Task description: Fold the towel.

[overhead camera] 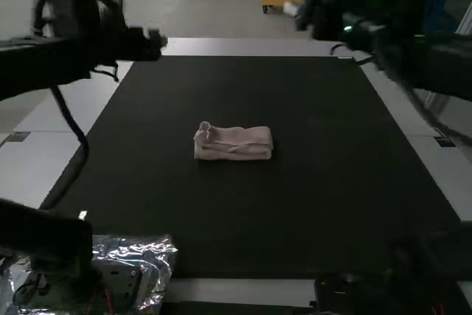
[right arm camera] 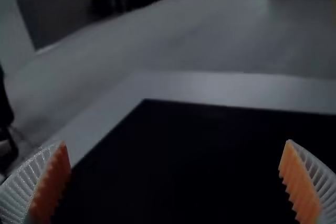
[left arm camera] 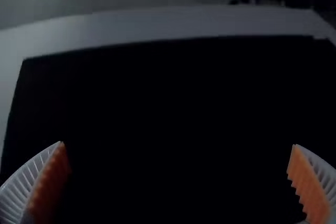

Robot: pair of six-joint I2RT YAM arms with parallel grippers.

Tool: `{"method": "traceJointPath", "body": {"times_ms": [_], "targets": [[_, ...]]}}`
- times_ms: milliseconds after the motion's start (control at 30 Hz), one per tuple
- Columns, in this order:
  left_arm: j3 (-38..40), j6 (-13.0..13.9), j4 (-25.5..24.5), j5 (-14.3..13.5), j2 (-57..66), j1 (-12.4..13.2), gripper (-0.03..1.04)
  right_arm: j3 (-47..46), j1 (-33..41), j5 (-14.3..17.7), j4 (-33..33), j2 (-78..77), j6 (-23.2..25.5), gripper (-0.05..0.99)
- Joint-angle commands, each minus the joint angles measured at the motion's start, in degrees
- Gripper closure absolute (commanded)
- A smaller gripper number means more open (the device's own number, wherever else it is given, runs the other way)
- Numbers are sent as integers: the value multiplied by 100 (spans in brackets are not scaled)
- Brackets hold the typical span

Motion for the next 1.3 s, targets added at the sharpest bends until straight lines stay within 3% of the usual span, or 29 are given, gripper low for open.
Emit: {"method": "traceJointPath", "body": {"times_ms": [0,333,567,800,867,1000,1100,1267], "targets": [[-13,44,39,73,-705,-36,4,-93,-350,149,-138,-897,-61,2],[-356,-62,-22,196,-2313,43,4,-849,-1308,35,-850,-3533,141,2],[-1121,-220,-22,302,-3904,140,4,-1192,-1563,9,-1536,-5300,545,2],[-1832,-290,-181,267,-5812,96,4,-1306,-1756,70,-2125,-6443,598,2],[-1999,-299,-216,275,-6295,87,4,-1192,-1800,176,-2406,-6407,581,2],[-2228,-290,-383,275,-6479,96,4,-1183,-1792,422,-2327,-6407,431,2],[-2492,17,-58,284,-6479,104,4,-1587,-1765,439,-2063,-6399,88,2],[-3643,738,1489,284,-6479,104,4,-2932,-1765,1257,-657,-6407,-1133,2]]}}
